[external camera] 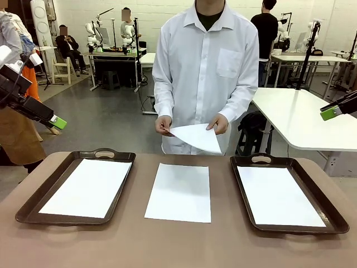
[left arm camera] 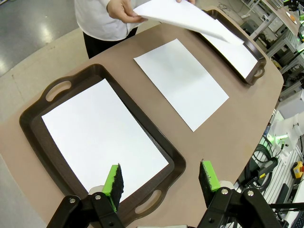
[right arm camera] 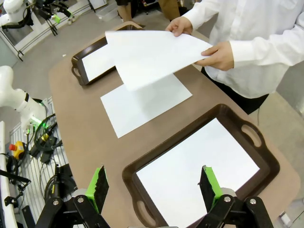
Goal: Sort the A4 documents.
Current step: Receive the A4 Paper.
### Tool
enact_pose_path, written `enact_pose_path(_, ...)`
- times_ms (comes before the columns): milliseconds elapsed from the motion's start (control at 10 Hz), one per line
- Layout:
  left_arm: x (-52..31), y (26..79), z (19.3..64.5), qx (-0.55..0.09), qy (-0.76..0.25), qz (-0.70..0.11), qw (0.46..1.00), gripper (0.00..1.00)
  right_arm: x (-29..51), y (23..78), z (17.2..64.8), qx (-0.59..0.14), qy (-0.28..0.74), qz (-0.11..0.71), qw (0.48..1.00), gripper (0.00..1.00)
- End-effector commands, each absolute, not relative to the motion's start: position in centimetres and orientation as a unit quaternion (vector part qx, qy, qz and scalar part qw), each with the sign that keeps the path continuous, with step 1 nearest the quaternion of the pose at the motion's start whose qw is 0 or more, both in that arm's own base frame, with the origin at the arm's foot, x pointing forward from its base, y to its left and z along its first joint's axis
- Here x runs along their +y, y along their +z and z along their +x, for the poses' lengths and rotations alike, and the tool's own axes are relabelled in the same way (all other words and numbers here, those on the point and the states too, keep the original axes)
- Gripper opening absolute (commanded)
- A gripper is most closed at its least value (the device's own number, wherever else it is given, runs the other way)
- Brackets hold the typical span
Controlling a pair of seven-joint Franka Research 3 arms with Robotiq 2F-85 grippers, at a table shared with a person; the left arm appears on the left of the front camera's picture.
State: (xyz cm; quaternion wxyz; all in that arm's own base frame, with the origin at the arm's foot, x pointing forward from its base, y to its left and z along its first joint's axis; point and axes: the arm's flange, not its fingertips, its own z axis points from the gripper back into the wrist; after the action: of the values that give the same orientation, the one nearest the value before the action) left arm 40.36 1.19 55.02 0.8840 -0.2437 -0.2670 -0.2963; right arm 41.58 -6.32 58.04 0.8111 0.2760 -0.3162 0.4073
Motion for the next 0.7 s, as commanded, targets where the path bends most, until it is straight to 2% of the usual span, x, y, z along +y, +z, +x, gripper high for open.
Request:
enact_pose_path(0,1.32,54.88,40.25,-0.269,-0.305,-0.239,0.882,0.83,-6.26,58.04,41.66,-0.318,0.407,0.278,0.809,1.0)
enact_pose_path(600,1.32,54.88,40.25,-0.269,-0.305,-0.239,0.882,0.83,-6.26,58.04,41.66,-0.318,0.407,0.278,0.809,1.0)
